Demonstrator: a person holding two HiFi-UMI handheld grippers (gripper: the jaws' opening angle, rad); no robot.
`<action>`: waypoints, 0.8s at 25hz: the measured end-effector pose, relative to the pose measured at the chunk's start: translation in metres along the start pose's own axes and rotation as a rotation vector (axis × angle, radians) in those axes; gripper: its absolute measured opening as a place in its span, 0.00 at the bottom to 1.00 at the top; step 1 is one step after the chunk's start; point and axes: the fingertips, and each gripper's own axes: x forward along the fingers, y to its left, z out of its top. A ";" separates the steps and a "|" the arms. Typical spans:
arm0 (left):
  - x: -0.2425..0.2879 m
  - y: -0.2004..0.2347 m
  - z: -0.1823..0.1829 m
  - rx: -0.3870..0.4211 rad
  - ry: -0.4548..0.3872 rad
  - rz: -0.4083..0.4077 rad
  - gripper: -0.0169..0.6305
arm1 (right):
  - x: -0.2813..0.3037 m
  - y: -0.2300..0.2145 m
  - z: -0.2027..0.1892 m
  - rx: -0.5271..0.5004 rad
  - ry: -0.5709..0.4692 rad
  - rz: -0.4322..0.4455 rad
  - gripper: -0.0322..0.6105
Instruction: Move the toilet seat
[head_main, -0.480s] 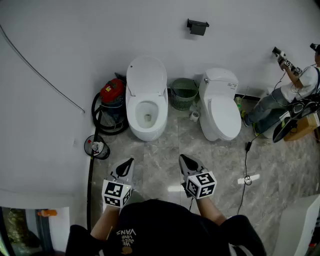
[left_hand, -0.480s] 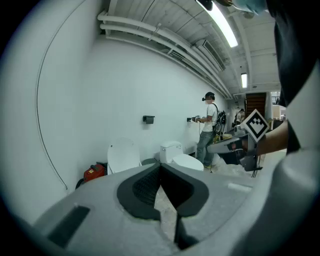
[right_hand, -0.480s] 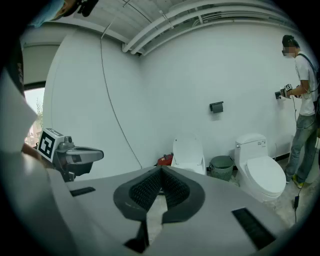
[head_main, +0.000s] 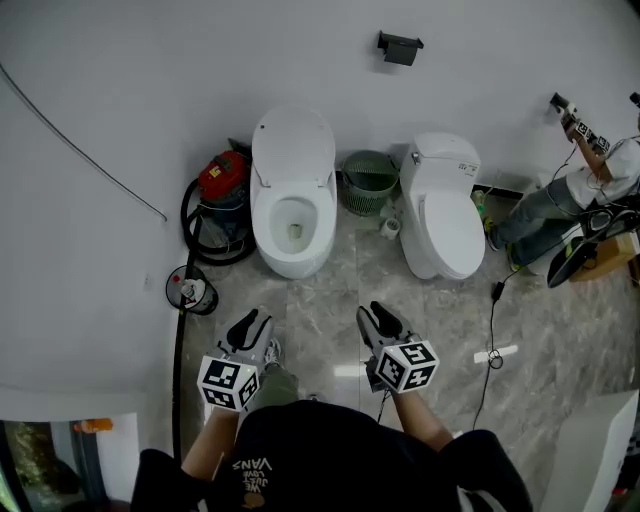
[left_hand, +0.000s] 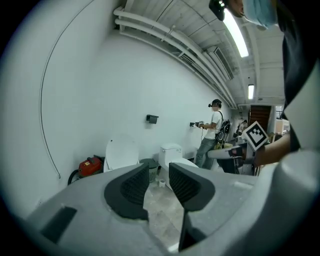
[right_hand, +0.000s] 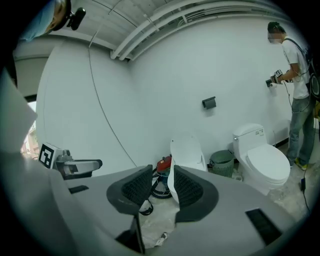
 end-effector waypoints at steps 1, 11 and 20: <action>0.005 0.006 -0.001 -0.006 0.003 -0.003 0.21 | 0.007 -0.002 -0.002 0.016 0.006 -0.008 0.24; 0.060 0.094 -0.002 -0.087 0.059 -0.072 0.32 | 0.085 -0.012 0.005 0.114 0.052 -0.113 0.31; 0.138 0.185 0.025 -0.068 0.109 -0.163 0.32 | 0.178 -0.027 0.040 0.169 0.025 -0.237 0.32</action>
